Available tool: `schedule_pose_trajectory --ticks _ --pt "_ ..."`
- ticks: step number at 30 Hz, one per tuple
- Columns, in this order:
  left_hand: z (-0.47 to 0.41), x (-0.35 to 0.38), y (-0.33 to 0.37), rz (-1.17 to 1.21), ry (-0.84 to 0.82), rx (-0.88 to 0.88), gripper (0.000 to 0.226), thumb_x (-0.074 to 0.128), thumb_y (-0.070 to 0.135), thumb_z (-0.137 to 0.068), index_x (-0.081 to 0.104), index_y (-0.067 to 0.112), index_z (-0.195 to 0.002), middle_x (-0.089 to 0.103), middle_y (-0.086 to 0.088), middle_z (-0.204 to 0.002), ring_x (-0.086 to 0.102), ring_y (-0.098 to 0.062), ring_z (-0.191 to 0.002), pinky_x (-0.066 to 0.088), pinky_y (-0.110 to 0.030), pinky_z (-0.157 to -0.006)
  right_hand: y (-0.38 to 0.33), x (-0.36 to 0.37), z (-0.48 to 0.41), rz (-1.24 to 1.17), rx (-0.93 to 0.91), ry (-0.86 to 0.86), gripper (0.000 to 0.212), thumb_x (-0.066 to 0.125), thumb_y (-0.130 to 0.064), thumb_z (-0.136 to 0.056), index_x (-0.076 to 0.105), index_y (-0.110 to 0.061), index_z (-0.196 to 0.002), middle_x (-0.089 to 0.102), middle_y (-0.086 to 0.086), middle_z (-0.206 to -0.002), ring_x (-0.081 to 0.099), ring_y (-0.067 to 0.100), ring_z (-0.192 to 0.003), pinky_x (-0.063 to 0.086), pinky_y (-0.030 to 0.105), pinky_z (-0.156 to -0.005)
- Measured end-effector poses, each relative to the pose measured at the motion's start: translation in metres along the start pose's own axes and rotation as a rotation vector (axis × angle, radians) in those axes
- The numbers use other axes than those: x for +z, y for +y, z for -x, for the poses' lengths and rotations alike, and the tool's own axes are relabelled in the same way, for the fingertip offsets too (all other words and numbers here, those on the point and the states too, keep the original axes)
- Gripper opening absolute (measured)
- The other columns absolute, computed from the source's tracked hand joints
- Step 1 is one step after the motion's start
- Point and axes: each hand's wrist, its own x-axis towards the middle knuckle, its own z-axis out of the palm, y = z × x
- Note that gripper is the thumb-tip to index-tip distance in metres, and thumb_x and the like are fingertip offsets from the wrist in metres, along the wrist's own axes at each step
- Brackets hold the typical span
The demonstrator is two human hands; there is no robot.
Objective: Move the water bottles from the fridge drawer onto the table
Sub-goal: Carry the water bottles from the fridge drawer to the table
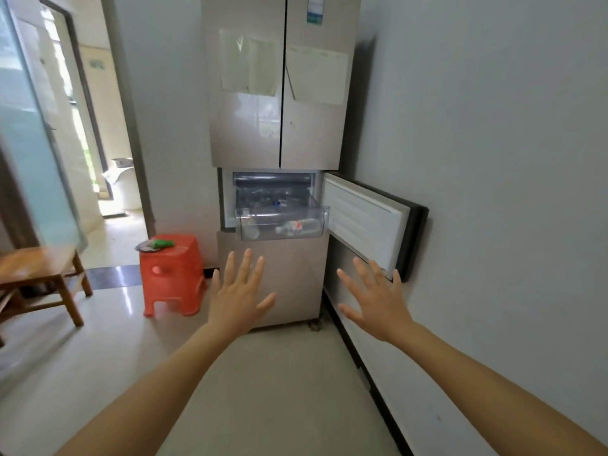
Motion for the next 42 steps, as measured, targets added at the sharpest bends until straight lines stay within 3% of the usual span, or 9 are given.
schedule_pose_trajectory --ticks 2,6,11,17,19,21,23,25,42 --pt "-0.019 0.019 0.004 -0.009 -0.038 0.014 0.075 0.025 0.063 -0.089 -0.004 0.027 -0.148 -0.016 0.0 -0.156 -0.018 -0.026 -0.143 -0.001 -0.048 -0.115 0.009 0.021 -0.019 0.028 0.023 -0.073 0.062 0.026 -0.06 -0.078 0.044 -0.029 -0.128 0.059 0.01 -0.127 0.059 0.032 -0.113 0.046 0.064 -0.077" --pt "-0.066 0.06 0.01 -0.007 -0.076 0.011 0.093 -0.004 0.07 -0.064 -0.001 0.029 -0.147 -0.013 0.001 -0.156 -0.017 -0.026 -0.143 -0.002 -0.047 -0.115 0.032 0.06 -0.063 -0.013 0.002 -0.095 0.058 0.03 -0.058 -0.077 0.041 -0.029 -0.125 0.062 0.009 -0.123 0.061 0.03 -0.112 0.047 0.063 -0.078" --pt "-0.142 0.092 0.025 -0.015 -0.11 -0.02 0.071 0.029 0.057 -0.092 -0.003 0.027 -0.148 -0.015 0.0 -0.156 -0.018 -0.026 -0.143 -0.001 -0.049 -0.116 0.076 0.1 -0.135 -0.029 -0.016 -0.042 0.058 0.03 -0.056 -0.076 0.047 -0.026 -0.123 0.063 0.011 -0.121 0.061 0.031 -0.111 0.047 0.062 -0.079" --pt "-0.238 0.106 0.029 -0.004 -0.073 -0.116 0.071 0.03 0.055 -0.093 -0.003 0.026 -0.148 -0.017 -0.001 -0.156 -0.018 -0.026 -0.143 -0.002 -0.047 -0.116 0.122 0.127 -0.24 -0.01 -0.082 -0.063 0.054 0.055 -0.055 -0.072 0.064 -0.023 -0.115 0.066 0.011 -0.116 0.063 0.031 -0.107 0.05 0.058 -0.076" --pt "-0.263 0.112 0.025 0.015 -0.055 -0.179 0.071 0.03 0.056 -0.092 -0.002 0.025 -0.148 -0.016 -0.001 -0.156 -0.018 -0.025 -0.143 -0.002 -0.046 -0.116 0.131 0.132 -0.275 0.003 -0.123 -0.031 0.054 0.044 -0.053 -0.077 0.064 -0.022 -0.116 0.065 0.013 -0.117 0.062 0.032 -0.109 0.05 0.059 -0.077" --pt "-0.28 0.118 0.017 0.015 -0.059 -0.221 0.071 0.03 0.056 -0.092 -0.001 0.025 -0.148 -0.015 -0.001 -0.156 -0.018 -0.024 -0.143 -0.001 -0.046 -0.116 0.131 0.132 -0.302 -0.081 -0.118 -0.012 0.055 0.034 -0.05 -0.087 0.051 -0.022 -0.131 0.049 0.016 -0.137 0.047 0.033 -0.127 0.039 0.063 -0.093" --pt "-0.295 0.129 0.007 0.017 -0.068 -0.258 0.071 0.033 0.055 -0.092 0.001 0.025 -0.148 -0.013 -0.001 -0.157 -0.017 -0.024 -0.143 0.0 -0.046 -0.116 0.13 0.148 -0.325 -0.144 -0.152 -0.04 0.057 0.031 -0.049 -0.095 0.02 -0.027 -0.147 0.015 0.009 -0.156 0.011 0.028 -0.144 0.012 0.056 -0.111" --pt "-0.314 0.138 -0.005 0.035 -0.045 -0.29 0.072 0.037 0.053 -0.092 0.004 0.025 -0.149 -0.012 -0.001 -0.157 -0.016 -0.024 -0.143 0.001 -0.046 -0.116 0.127 0.164 -0.352 -0.175 -0.18 -0.039 0.06 0.03 -0.049 -0.096 0.01 -0.028 -0.148 0.004 0.006 -0.157 -0.001 0.025 -0.145 0.003 0.053 -0.113" --pt "-0.554 0.184 -0.154 0.276 0.133 -0.357 0.059 0.046 0.037 -0.093 0.025 0.021 -0.145 0.006 -0.001 -0.157 0.003 -0.024 -0.144 0.013 -0.043 -0.115 0.045 0.191 -0.656 -0.245 -0.24 -0.02 0.057 0.03 -0.046 -0.097 0.015 -0.026 -0.147 0.007 0.0 -0.157 0.0 0.018 -0.145 0.002 0.046 -0.115"
